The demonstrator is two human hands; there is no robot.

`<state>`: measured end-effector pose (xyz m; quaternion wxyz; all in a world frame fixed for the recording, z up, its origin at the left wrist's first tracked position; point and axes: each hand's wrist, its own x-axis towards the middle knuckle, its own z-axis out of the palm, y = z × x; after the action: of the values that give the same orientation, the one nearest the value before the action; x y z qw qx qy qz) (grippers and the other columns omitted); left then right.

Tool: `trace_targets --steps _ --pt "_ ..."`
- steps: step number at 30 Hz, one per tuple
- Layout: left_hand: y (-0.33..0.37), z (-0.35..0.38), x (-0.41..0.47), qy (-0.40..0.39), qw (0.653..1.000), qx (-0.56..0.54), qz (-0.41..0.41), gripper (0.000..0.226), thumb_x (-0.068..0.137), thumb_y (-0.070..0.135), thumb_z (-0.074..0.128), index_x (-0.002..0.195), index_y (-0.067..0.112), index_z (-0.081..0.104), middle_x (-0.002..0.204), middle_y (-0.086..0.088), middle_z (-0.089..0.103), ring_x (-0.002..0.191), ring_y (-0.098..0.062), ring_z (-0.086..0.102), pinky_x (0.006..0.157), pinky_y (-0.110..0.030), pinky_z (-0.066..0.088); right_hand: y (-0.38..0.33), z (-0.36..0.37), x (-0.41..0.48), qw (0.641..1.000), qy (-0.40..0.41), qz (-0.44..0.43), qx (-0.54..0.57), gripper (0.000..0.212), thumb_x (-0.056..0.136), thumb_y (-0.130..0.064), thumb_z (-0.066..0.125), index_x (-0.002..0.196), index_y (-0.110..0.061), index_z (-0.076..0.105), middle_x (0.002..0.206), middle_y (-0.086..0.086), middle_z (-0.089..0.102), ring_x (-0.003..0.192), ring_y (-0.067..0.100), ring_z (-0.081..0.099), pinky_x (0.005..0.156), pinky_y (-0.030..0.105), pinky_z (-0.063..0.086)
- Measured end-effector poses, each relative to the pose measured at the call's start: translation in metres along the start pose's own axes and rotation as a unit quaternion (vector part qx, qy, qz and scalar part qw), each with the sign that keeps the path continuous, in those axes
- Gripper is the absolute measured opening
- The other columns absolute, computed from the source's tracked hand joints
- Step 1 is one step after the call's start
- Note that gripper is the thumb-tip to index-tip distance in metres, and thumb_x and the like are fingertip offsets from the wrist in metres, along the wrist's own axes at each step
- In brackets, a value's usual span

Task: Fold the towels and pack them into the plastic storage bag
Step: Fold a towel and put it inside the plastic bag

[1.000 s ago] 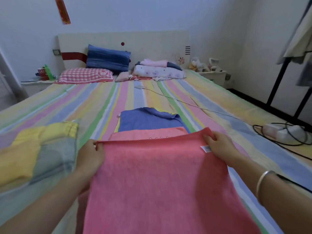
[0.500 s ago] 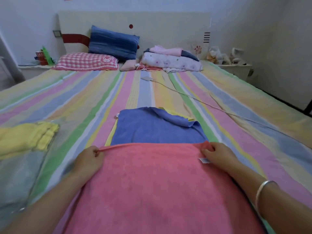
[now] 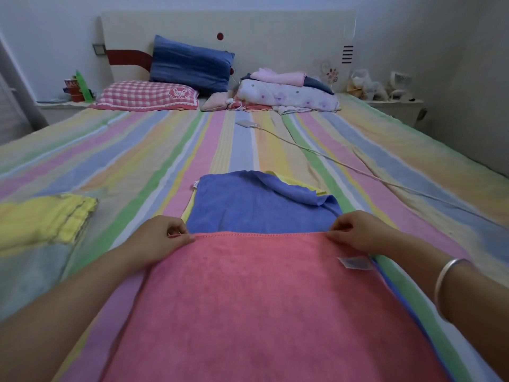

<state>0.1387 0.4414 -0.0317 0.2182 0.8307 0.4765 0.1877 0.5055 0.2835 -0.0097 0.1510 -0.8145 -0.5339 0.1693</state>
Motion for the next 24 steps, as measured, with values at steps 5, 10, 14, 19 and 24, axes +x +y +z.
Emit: trace_targets --steps 5,10,14,19,24 --pt "-0.003 0.015 0.005 0.069 0.997 -0.019 -0.025 0.017 0.087 0.030 0.068 0.072 0.021 0.065 0.078 0.010 0.067 0.082 -0.011 0.062 0.071 -0.027 0.042 -0.003 0.006 0.007 0.997 0.069 0.020 0.029 0.010 0.087 -0.034 0.066 0.077 -0.031 0.065 0.092 -0.005 0.070 0.091 0.015 0.063 0.081 0.031 0.049" --pt "0.011 0.023 -0.006 0.121 0.983 0.079 -0.114 0.023 0.081 0.047 0.067 0.081 0.025 0.060 0.087 0.008 0.065 0.090 -0.022 0.062 0.072 -0.034 0.046 -0.008 0.023 -0.007 0.990 0.115 0.021 -0.074 0.022 0.087 -0.036 0.062 0.100 -0.019 0.066 0.108 0.002 0.066 0.103 0.024 0.058 0.082 0.036 0.048" --pt "0.045 0.016 -0.038 0.137 0.966 0.217 -0.030 0.041 0.085 0.022 0.057 0.125 0.013 0.055 0.130 -0.011 0.053 0.119 -0.033 0.048 0.097 -0.043 0.039 -0.025 0.035 -0.055 0.960 0.219 -0.065 -0.159 0.045 0.084 -0.030 0.055 0.126 -0.015 0.055 0.129 0.012 0.053 0.117 0.035 0.048 0.093 0.044 0.041" --pt "0.107 0.033 -0.166 -0.001 0.987 0.142 0.071 0.081 0.078 0.051 0.017 0.147 0.013 0.035 0.154 -0.008 0.031 0.143 -0.025 0.031 0.118 -0.038 0.021 -0.064 0.077 -0.181 0.968 0.137 -0.161 -0.136 0.063 0.093 -0.056 0.016 0.129 -0.026 0.058 0.141 0.007 0.051 0.132 0.034 0.045 0.107 0.053 0.036" --pt "0.098 0.056 -0.278 -0.053 0.963 0.237 0.119 0.068 0.099 0.055 0.017 0.138 0.011 0.050 0.142 -0.015 0.050 0.133 -0.026 0.044 0.103 -0.039 0.028 -0.050 0.110 -0.278 0.962 0.109 -0.186 -0.167 0.069 0.096 -0.062 0.010 0.130 -0.027 0.058 0.139 0.006 0.054 0.130 0.026 0.046 0.104 0.044 0.025"
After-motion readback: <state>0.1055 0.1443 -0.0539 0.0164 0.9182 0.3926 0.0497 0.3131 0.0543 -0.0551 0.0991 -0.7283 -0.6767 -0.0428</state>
